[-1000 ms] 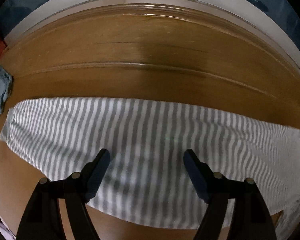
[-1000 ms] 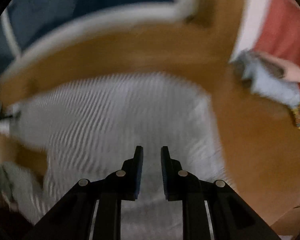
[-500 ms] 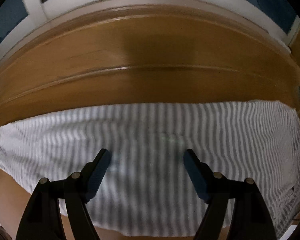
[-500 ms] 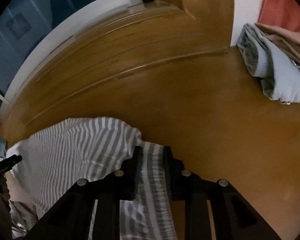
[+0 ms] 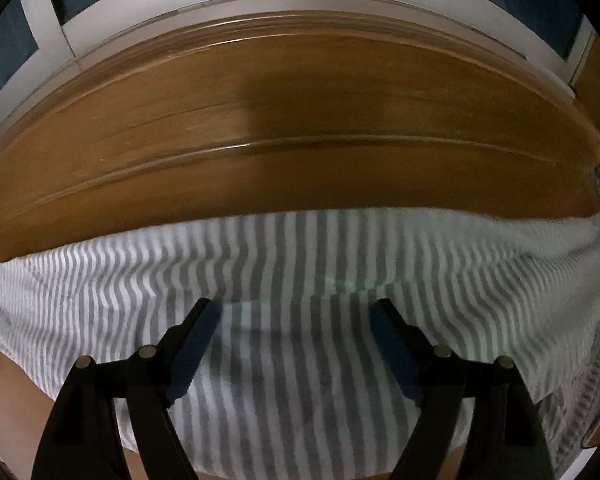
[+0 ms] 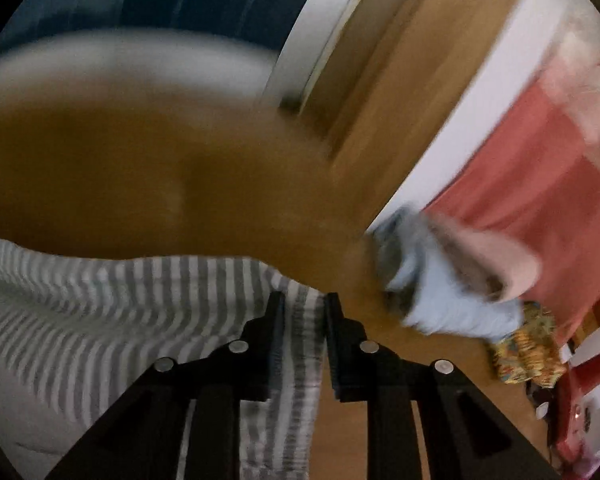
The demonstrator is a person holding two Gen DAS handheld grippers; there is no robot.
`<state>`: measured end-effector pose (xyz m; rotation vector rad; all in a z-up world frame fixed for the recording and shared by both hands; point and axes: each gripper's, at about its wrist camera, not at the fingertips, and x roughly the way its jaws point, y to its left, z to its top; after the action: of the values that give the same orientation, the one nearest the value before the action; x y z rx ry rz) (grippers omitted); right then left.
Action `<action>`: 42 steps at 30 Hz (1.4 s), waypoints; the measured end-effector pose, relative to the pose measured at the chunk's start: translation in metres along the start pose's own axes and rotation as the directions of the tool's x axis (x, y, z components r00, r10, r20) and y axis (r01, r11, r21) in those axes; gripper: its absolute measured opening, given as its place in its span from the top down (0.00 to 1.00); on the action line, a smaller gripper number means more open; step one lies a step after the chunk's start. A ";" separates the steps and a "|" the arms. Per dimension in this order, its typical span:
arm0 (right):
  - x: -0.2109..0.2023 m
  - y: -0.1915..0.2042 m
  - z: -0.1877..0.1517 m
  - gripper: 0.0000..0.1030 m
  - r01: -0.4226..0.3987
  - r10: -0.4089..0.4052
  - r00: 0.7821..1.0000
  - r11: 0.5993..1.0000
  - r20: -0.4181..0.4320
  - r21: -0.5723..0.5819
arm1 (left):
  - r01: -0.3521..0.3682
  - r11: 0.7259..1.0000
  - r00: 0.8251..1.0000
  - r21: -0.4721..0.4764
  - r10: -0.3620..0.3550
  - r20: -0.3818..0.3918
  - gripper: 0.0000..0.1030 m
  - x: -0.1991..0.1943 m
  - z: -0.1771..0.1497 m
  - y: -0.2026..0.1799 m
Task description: Fold clothes
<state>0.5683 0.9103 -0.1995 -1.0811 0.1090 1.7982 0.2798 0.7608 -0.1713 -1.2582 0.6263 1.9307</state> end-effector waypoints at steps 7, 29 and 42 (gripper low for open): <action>-0.028 -0.034 -0.015 0.68 -0.099 0.097 0.995 0.974 0.020 0.204 | -0.007 1.000 1.000 -0.013 0.007 0.009 0.22 0.003 0.009 -0.005; -0.017 -0.045 -0.033 0.66 -0.353 0.361 0.933 0.907 0.010 0.229 | 0.007 0.999 0.995 0.045 -0.011 0.098 0.14 -0.036 0.027 -0.013; -0.182 0.030 -0.103 0.63 -0.539 0.541 0.840 0.824 0.038 0.176 | 0.025 0.990 0.989 0.138 -0.045 0.143 0.14 -0.150 -0.144 0.081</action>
<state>0.6280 0.7155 -0.1439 -0.9900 0.6340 2.2319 0.3330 0.5593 -0.0909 -1.0270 0.6439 1.8974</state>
